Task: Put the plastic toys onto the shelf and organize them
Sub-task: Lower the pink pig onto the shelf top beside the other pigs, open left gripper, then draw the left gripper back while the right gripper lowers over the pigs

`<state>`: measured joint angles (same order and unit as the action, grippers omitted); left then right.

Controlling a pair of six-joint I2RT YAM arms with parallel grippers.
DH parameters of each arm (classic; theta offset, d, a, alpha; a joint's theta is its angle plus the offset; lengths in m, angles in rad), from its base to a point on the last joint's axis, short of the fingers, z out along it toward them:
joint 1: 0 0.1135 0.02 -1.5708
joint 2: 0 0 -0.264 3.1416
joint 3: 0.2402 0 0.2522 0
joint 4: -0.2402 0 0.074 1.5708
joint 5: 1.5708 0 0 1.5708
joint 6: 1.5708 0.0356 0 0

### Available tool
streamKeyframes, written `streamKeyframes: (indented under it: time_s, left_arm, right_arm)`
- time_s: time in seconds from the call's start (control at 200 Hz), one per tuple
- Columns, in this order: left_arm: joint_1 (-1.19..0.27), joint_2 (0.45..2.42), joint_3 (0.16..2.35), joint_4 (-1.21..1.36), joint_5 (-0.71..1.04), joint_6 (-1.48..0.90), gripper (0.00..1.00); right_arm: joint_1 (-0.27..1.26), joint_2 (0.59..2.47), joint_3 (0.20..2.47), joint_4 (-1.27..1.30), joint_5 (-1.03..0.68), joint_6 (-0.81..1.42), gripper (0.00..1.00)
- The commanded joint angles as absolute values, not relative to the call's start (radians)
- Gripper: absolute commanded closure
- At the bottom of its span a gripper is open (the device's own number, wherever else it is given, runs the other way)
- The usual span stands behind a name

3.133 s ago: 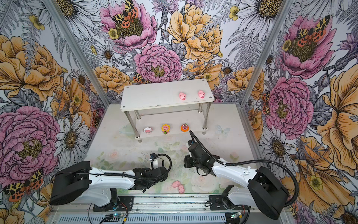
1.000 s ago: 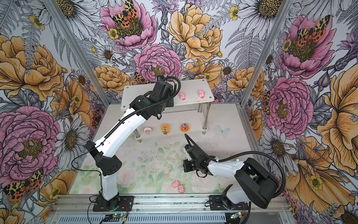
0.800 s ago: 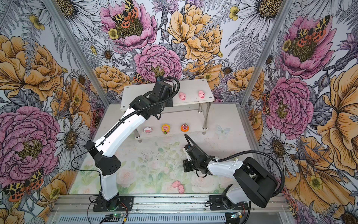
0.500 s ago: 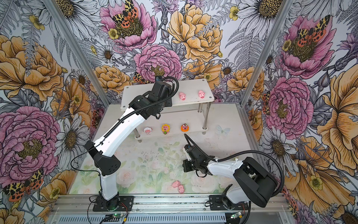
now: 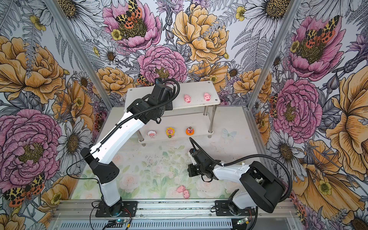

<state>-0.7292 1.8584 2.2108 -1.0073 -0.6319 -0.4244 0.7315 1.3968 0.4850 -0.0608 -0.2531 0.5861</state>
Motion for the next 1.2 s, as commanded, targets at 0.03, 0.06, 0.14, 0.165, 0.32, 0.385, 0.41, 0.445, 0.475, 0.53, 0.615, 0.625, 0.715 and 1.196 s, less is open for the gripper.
streamKeyframes:
  time_s: [0.03,0.06,0.14,0.165,0.32,0.385,0.41,0.445,0.475,0.53,0.615,0.625,0.715,1.196]
  left_arm:
    - [-0.718,1.846,2.206,-1.014,-0.648,-0.447,0.65]
    - [-0.718,1.849,2.207,-1.015,-0.645,-0.447,0.64]
    - [-0.718,1.863,2.216,-1.014,-0.637,-0.449,0.62]
    - [-0.718,1.869,2.22,-1.014,-0.635,-0.45,0.62]
    - [-0.718,1.891,2.229,-1.014,-0.618,-0.452,0.57]
    - [-0.718,1.89,2.229,-1.014,-0.619,-0.457,0.5]
    - [-0.718,1.888,2.229,-1.014,-0.62,-0.458,0.48]
    - [-0.718,1.886,2.232,-1.014,-0.619,-0.457,0.46]
    - [-0.718,1.883,2.234,-1.014,-0.62,-0.458,0.44]
    - [-0.719,1.874,2.239,-1.014,-0.62,-0.457,0.42]
    - [-0.727,1.849,2.25,-1.014,-0.636,-0.45,0.4]
    - [-0.728,1.845,2.251,-1.014,-0.638,-0.448,0.4]
    - [-0.74,1.79,2.255,-1.014,-0.671,-0.432,0.38]
    - [-0.812,1.294,1.705,-0.984,-0.795,-0.535,0.34]
  right_arm:
    - [0.726,1.414,0.489,-0.037,-0.264,0.597,1.0]
    - [0.726,1.416,0.49,-0.036,-0.264,0.598,1.0]
    - [0.726,1.417,0.491,-0.035,-0.264,0.598,0.99]
    - [0.726,1.417,0.491,-0.036,-0.263,0.599,0.99]
    - [0.726,1.417,0.491,-0.035,-0.264,0.597,0.99]
    - [0.726,1.416,0.49,-0.035,-0.264,0.597,1.0]
    - [0.726,1.416,0.49,-0.036,-0.264,0.598,1.0]
    - [0.726,1.416,0.49,-0.035,-0.264,0.599,1.0]
    - [0.726,1.416,0.49,-0.035,-0.264,0.598,0.99]
    - [0.726,1.416,0.49,-0.035,-0.263,0.597,0.99]
    - [0.726,1.415,0.489,-0.035,-0.262,0.595,0.99]
    - [0.726,1.414,0.489,-0.035,-0.262,0.596,0.99]
    - [0.726,1.397,0.486,-0.035,-0.255,0.591,1.0]
    - [0.872,1.117,0.47,-0.318,-0.131,0.535,0.66]
